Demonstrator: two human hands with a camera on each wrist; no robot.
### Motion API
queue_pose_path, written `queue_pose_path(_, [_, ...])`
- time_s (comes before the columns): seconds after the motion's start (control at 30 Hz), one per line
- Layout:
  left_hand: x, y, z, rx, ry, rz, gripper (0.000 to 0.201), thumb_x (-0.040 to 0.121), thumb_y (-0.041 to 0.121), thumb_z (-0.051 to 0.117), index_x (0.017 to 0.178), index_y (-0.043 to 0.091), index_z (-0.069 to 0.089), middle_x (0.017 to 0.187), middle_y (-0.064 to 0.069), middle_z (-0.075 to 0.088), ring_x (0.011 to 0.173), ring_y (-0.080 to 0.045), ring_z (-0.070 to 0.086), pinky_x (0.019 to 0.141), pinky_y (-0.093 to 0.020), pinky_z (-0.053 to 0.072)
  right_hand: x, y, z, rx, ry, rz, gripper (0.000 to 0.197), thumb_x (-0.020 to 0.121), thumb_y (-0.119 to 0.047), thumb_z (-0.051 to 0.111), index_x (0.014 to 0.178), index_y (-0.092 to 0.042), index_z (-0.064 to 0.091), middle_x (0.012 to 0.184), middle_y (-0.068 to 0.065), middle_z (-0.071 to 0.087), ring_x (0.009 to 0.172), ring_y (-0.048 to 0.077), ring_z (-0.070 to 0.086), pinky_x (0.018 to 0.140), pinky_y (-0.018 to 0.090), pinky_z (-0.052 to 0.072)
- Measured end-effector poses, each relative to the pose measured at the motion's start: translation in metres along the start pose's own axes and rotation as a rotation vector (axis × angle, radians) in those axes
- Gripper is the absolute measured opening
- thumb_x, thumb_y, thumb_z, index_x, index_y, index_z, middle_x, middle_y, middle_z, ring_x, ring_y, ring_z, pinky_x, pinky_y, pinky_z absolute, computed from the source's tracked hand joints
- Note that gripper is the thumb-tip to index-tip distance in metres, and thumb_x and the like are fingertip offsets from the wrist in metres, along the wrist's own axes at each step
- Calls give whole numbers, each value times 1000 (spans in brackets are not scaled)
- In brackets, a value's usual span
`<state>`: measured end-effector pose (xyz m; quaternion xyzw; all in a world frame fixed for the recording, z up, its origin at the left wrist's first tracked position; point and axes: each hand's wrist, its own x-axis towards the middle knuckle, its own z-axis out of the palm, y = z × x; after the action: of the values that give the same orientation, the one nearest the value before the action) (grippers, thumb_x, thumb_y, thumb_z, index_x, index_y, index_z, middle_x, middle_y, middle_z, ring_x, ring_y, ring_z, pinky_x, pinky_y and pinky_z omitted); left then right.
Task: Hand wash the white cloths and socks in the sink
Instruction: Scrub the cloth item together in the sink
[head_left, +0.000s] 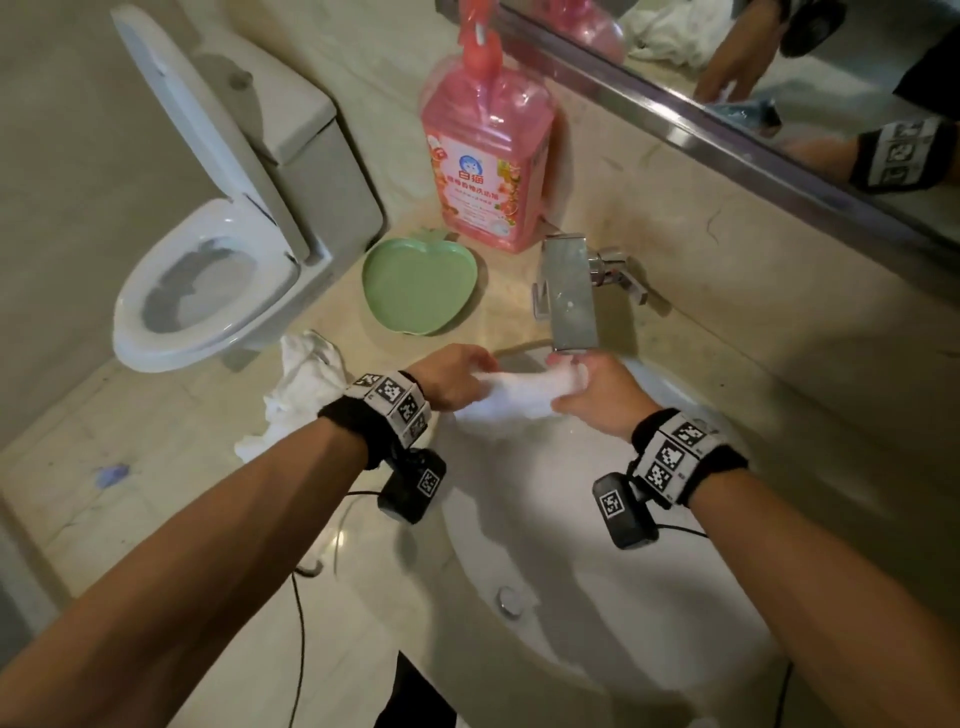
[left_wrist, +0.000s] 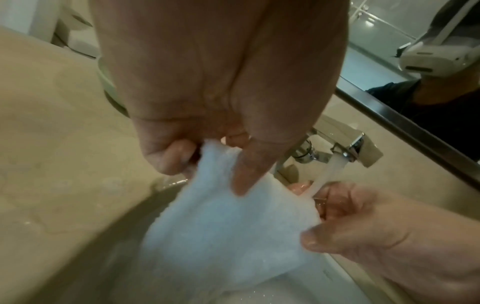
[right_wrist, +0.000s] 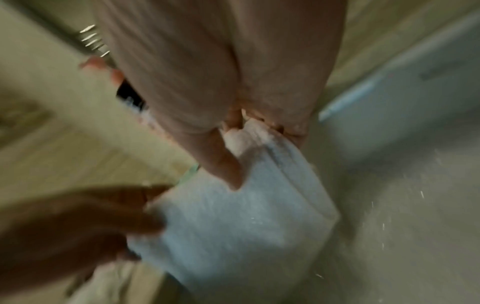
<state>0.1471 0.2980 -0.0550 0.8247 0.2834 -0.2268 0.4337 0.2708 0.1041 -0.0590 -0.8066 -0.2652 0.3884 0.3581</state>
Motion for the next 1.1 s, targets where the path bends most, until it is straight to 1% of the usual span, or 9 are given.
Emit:
queue_pose_path(0.1, [-1, -8, -4, -56, 58, 11, 34, 89, 18, 64, 123, 18, 59, 124, -6, 62, 101, -23, 62, 82, -30, 49, 7, -5, 3, -309, -6, -32, 35, 92, -13, 62, 127, -12, 68, 127, 14, 65, 119, 28, 58, 101, 27, 43])
queue_pose_path(0.2, [-1, -12, -5, -131, 209, -11, 28, 83, 30, 74, 108, 24, 64, 117, -1, 64, 100, -18, 59, 83, -27, 44, 10, -1, 0, -301, 69, 26, 19, 93, -22, 59, 94, -9, 74, 97, 14, 70, 98, 31, 64, 79, 32, 48])
queue_pose_path(0.4, [8, 3, 9, -225, 142, 7, 27, 93, 19, 64, 118, 10, 65, 116, -12, 65, 100, -25, 61, 94, -34, 49, 1, 5, -4, 164, 260, 99, 18, 86, -18, 66, 79, -35, 70, 86, -26, 69, 89, -1, 64, 78, 20, 46])
queue_pose_path(0.57, [12, 20, 23, -146, 97, 122, 47, 83, 18, 75, 127, 21, 60, 92, 6, 58, 62, 6, 55, 53, -2, 36, -7, 18, -21, 184, 305, 87, 10, 88, -19, 63, 93, -19, 71, 89, -6, 71, 87, 14, 65, 76, 27, 48])
queue_pose_path(0.7, [20, 44, 44, 93, 132, 165, 44, 86, 26, 72, 127, 17, 59, 123, -4, 63, 103, -24, 60, 82, -17, 42, -11, 32, -33, 214, 331, 148, 15, 87, -19, 63, 77, -30, 67, 80, -13, 68, 79, 17, 65, 68, 27, 51])
queue_pose_path(0.77, [25, 54, 50, 174, 164, 210, 36, 89, 24, 66, 125, 18, 64, 118, -9, 67, 106, -31, 62, 81, -22, 41, -15, 35, -37, 203, 321, 161, 16, 86, -18, 64, 76, -30, 66, 80, -9, 69, 81, 21, 66, 70, 31, 52])
queue_pose_path(0.83, [25, 61, 48, 177, 188, 238, 23, 92, 21, 61, 113, 17, 69, 106, -7, 68, 100, -33, 63, 79, -27, 47, -18, 39, -41, 183, 281, 159, 18, 81, -15, 72, 82, -31, 65, 86, -6, 70, 88, 24, 68, 78, 36, 54])
queue_pose_path(0.97, [22, 60, 39, 279, 208, 310, 31, 97, 28, 58, 118, 6, 64, 117, -17, 56, 107, -29, 46, 95, -38, 42, -20, 44, -45, -26, 181, 121, 42, 79, -18, 80, 118, -16, 66, 110, 5, 70, 99, 25, 65, 87, 34, 52])
queue_pose_path(1.1, [11, 48, 23, 140, 170, 280, 34, 94, 34, 64, 120, 13, 58, 118, -11, 63, 104, -26, 57, 81, -28, 40, -15, 42, -43, -181, 194, 79, 36, 83, -33, 77, 110, -11, 71, 111, 6, 59, 101, 20, 58, 83, 25, 40])
